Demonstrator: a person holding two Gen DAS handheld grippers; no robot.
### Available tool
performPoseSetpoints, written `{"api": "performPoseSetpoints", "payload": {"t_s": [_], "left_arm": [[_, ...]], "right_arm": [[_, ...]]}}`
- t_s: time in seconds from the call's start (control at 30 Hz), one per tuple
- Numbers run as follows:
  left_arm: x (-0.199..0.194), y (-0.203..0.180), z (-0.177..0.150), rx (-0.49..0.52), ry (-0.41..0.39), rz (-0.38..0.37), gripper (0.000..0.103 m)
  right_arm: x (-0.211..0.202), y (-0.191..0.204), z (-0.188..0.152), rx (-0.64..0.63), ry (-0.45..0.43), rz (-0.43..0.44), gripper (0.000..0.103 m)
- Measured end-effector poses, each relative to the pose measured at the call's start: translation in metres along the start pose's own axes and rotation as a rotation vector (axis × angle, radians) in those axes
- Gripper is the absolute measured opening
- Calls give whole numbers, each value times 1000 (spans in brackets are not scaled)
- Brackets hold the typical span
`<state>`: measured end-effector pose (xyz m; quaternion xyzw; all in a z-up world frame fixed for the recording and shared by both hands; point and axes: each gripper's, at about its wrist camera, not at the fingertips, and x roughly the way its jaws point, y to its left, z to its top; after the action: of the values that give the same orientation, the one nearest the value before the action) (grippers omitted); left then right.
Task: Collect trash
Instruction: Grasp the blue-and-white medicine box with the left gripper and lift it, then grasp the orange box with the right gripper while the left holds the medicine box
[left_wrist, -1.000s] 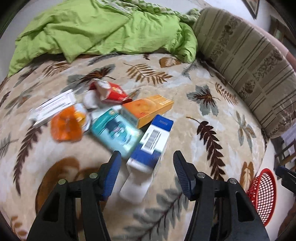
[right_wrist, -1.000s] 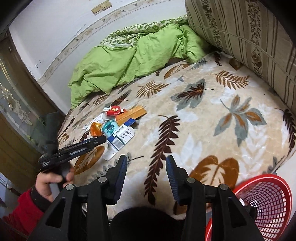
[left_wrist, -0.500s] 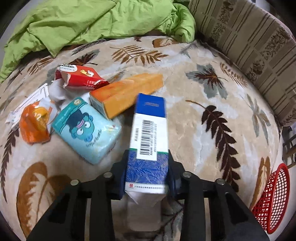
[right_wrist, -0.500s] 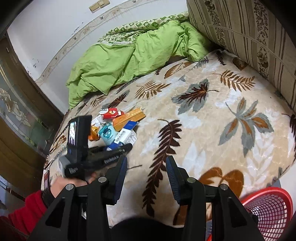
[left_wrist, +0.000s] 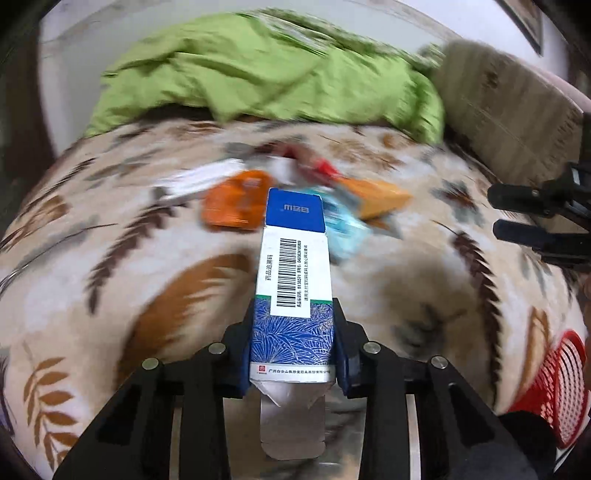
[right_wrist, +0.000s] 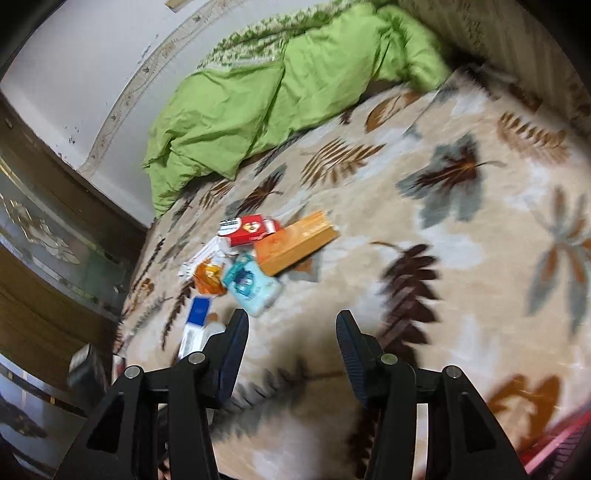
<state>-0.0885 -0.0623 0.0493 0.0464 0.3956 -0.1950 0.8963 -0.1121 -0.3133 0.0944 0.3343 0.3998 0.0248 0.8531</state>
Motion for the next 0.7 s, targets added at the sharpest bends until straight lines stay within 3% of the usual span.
{"api": "performPoseSetpoints", "payload": {"t_s": [0.2, 0.37, 0.7], "left_arm": [[6, 22, -1, -77, -18, 40, 33], [11, 26, 0, -80, -19, 31, 33], [17, 29, 1, -91, 0, 6, 33]], "right_arm": [[62, 0, 18, 128, 42, 52, 54], [100, -12, 27, 283, 45, 100, 54], [144, -28, 41, 409, 25, 68, 54]]}}
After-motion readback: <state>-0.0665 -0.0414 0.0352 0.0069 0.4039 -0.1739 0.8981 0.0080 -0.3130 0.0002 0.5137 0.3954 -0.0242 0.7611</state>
